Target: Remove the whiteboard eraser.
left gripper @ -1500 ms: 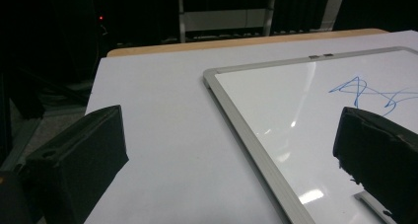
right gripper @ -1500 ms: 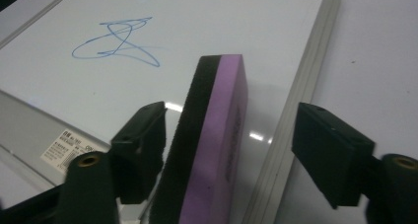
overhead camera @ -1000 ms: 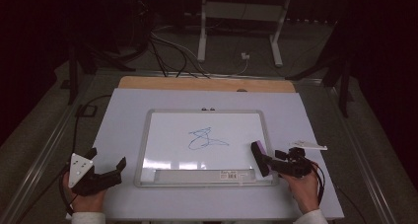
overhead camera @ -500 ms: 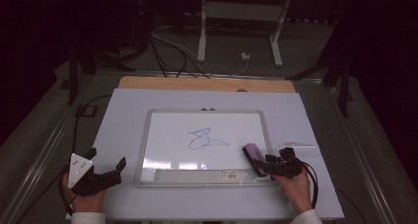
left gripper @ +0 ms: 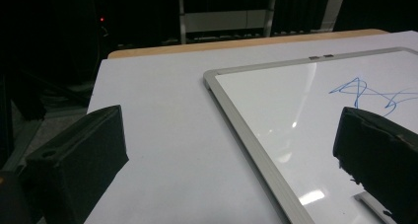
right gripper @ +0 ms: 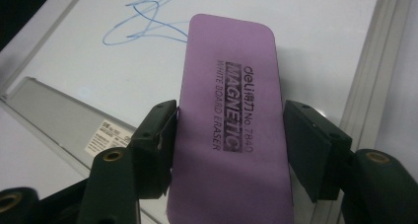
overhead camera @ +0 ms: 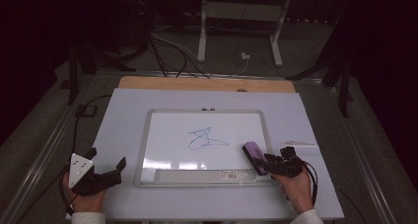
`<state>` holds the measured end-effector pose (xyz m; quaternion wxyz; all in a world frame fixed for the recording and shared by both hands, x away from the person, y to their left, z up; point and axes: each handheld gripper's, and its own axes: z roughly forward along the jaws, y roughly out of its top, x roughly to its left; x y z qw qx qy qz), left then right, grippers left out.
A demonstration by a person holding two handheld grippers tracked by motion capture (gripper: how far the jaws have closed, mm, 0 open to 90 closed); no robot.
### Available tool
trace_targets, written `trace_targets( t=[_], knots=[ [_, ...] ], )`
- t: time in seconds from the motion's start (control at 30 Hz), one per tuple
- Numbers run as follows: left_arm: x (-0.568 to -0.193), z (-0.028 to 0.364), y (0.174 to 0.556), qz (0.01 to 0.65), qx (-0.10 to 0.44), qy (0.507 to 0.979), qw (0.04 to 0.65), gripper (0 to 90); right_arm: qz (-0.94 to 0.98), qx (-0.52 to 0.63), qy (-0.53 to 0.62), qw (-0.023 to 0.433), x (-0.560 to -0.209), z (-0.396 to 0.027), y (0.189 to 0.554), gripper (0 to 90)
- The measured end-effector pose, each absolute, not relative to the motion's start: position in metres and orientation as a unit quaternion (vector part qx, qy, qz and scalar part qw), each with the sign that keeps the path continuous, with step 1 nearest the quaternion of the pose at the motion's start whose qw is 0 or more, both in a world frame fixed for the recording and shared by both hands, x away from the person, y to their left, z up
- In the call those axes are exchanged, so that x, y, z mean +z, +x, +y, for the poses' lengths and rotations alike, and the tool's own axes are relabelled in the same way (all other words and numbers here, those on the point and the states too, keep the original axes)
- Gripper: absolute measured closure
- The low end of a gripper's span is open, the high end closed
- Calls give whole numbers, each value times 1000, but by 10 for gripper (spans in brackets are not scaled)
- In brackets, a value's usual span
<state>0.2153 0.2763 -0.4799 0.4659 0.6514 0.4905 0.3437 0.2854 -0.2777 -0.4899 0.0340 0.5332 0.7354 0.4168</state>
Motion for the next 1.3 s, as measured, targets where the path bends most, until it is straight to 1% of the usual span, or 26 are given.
trace_targets(
  t=[0.67, 1.3],
  knots=[
    [-480, 274, 215, 489, 346, 656, 460, 7, 727, 441, 521, 66, -468, -276, 292, 405],
    [-482, 275, 217, 490, 344, 657, 458, 7, 731, 451, 505, 85, -455, -258, 311, 406]
  ],
)
